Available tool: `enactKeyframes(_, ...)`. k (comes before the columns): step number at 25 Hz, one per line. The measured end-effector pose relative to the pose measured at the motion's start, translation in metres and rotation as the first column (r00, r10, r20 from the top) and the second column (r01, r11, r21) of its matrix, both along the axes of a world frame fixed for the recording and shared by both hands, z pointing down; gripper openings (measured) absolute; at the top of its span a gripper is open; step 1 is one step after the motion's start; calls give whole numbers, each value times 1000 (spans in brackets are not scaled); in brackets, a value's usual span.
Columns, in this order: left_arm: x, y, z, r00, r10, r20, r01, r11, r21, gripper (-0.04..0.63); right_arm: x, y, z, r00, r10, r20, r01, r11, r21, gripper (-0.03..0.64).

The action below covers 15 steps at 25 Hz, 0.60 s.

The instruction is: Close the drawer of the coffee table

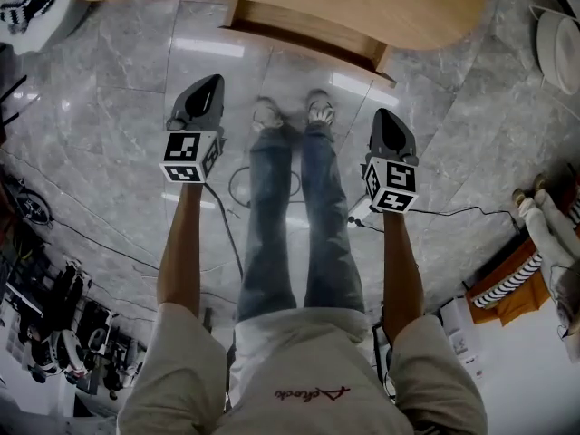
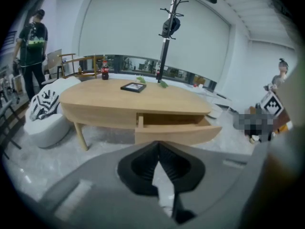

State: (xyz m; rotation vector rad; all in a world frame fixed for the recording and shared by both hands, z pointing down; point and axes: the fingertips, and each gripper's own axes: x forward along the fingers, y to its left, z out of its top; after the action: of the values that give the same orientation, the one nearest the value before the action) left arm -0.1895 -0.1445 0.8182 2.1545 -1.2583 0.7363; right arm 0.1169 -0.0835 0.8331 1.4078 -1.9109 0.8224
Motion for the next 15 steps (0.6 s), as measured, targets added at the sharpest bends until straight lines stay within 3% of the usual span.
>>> enactKeyframes(12,-15,-12,68,999,7,32,-6,1000,-27,0,17,4,63,999,39,-28,-40,999,-33,6)
enactKeyframes(15,-16,-16,82,996,44,77,-42,999,-19,0,19,3,75,999,44,-27,-46,998,-40,6)
